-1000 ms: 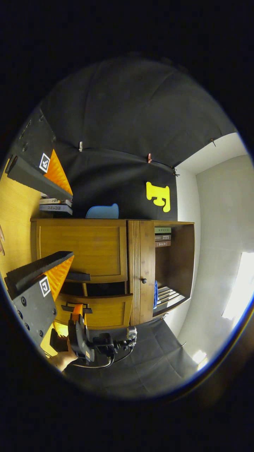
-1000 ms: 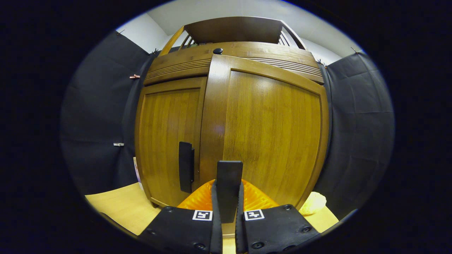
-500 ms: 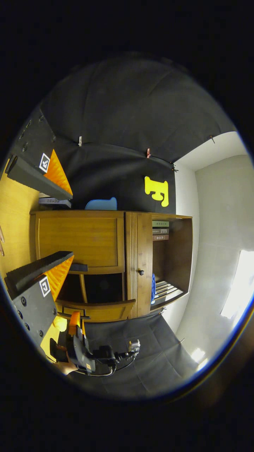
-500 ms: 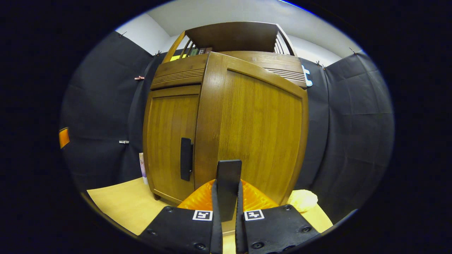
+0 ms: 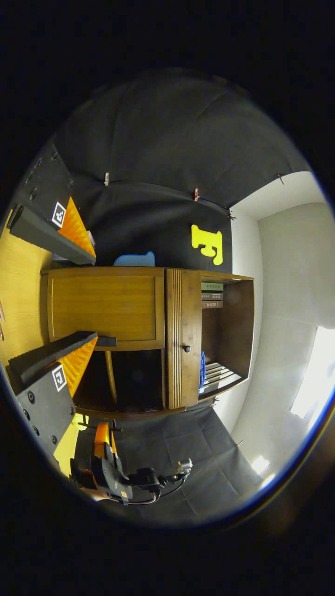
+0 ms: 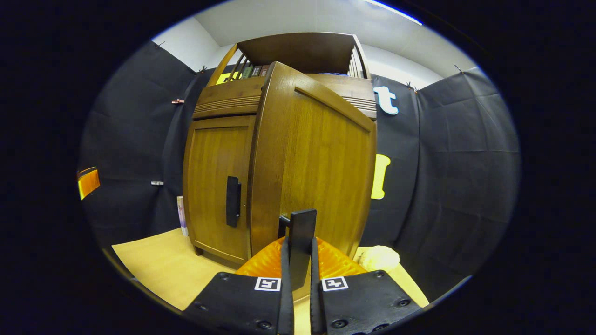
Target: Open the right door of the double-door shoe cabinet with the right hand, and open the left door with the left hand.
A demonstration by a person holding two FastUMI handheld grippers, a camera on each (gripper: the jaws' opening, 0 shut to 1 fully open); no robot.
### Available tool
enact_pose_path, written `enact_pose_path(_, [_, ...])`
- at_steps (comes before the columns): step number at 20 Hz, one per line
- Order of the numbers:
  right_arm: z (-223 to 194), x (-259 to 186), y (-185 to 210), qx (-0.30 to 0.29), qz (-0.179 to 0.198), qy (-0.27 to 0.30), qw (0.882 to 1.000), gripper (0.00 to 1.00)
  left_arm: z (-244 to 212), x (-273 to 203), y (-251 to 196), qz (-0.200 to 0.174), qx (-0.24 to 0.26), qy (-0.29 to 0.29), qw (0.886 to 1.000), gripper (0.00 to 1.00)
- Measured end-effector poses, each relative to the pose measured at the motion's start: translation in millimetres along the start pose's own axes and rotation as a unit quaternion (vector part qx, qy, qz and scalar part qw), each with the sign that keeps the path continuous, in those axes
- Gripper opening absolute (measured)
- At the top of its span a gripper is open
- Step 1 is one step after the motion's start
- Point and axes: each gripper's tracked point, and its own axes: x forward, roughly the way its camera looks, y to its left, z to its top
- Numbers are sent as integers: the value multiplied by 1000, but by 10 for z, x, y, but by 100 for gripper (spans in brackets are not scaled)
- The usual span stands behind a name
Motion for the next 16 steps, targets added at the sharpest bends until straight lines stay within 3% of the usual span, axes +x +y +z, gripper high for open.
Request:
enact_pose_path(3, [10, -148, -222, -22, -23, -2, 1000, 16, -73, 38, -142, -16, -12, 6, 1000, 91])
enact_pose_path(4, [7, -178, -301, -22, -28, -1, 999, 12, -88, 45, -183, -20, -16, 9, 1000, 90])
enact_pose_path(6, [5, -239, -472, -12, -40, 2, 999, 16, -126, 63, -254, -26, -18, 15, 999, 90])
enact_pose_path(7, [4, -264, -561, -8, -49, 3, 999, 12, -144, 72, -290, -27, -17, 16, 999, 90])
enact_pose_path(8, [10, -283, -657, -5, -59, 2, 998, 16, -142, 82, -321, -28, -16, 17, 999, 90])
enact_pose_path(9, [13, -300, -761, -5, -71, 1, 997, 11, -153, 91, -352, -30, -15, 17, 999, 90])
enact_pose_path(11, [14, -346, -974, -5, -92, 0, 996, 16, -160, 121, -434, -36, -14, 19, 999, 90])
enact_pose_path(13, [4, -413, -1174, -1, -108, 0, 994, 10, -194, 155, -531, -48, -20, 24, 998, 90])
enact_pose_path(14, [9, -434, -1224, 9, -105, 2, 994, 0, -194, 172, -592, -55, -26, 28, 998, 91])
enact_pose_path(15, [-10, -461, -1276, 15, -107, 5, 994, 8, -218, 188, -646, -62, -33, 31, 997, 91])
enact_pose_path(16, [-18, -468, -1346, 15, -110, 5, 994, 7, -221, 196, -691, -66, -38, 33, 997, 91])
